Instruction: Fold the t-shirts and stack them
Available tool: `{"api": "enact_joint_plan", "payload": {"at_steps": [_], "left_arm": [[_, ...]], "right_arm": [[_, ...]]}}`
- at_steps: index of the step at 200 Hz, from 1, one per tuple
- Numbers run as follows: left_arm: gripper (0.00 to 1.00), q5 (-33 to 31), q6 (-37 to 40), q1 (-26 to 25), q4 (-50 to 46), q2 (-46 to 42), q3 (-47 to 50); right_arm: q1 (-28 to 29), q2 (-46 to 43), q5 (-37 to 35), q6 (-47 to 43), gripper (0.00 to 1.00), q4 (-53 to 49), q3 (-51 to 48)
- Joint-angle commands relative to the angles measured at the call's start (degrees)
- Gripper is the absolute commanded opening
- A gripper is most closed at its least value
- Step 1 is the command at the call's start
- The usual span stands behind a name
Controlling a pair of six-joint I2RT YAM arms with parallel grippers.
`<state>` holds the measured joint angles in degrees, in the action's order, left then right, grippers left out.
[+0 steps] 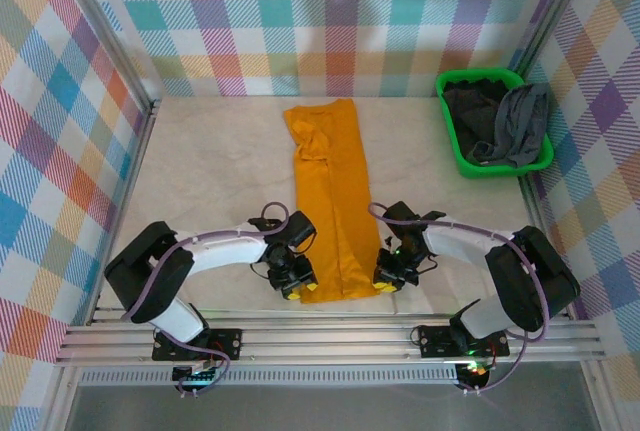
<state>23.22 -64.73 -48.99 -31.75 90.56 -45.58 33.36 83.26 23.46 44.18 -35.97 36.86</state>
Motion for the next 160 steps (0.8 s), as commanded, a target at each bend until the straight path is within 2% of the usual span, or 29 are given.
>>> {"api": "enact_joint_plan", "payload": {"at_steps": [1, 23, 42, 81, 98, 127, 160], "left_arm": [[0.27, 0.42, 1.38, -2.50, 2.76, 3.89, -2.40], [0.00, -4.14, 4.23, -2.86, -3.81, 3.90, -4.06], [0.00, -5.93, 3.47, -2.86, -4.92, 0.43, -1.58], [0.00, 0.95, 0.99, -2.95, 3.28, -4.45, 4.80], [0.00, 3.84, 0.97, -2.95, 6.78, -4.07, 5.19], [0.00, 8.35, 0.45, -3.97, 14.15, -0.10, 3.98], [0.00, 3.31, 2.56, -4.27, 6.55, 1.15, -0.42]], "right_arm": [[0.21, 0.00, 0.87, -0.30, 0.09, 0.90, 1.29], [0.36, -0.95, 1.47, -1.00, 0.03, -0.23, 1.37], [1.42, -1.11, 2.75, -2.33, 0.00, -2.95, 2.37], [5.60, -1.36, 5.68, -3.96, 0.00, -9.08, 5.15], [5.75, -2.78, 5.71, -3.49, 0.00, -10.07, 5.05], [5.49, -4.61, 1.00, -4.52, 0.00, -14.21, 5.41], [4.96, -6.71, 0.06, -5.48, 0.00, -16.30, 5.40]]}}
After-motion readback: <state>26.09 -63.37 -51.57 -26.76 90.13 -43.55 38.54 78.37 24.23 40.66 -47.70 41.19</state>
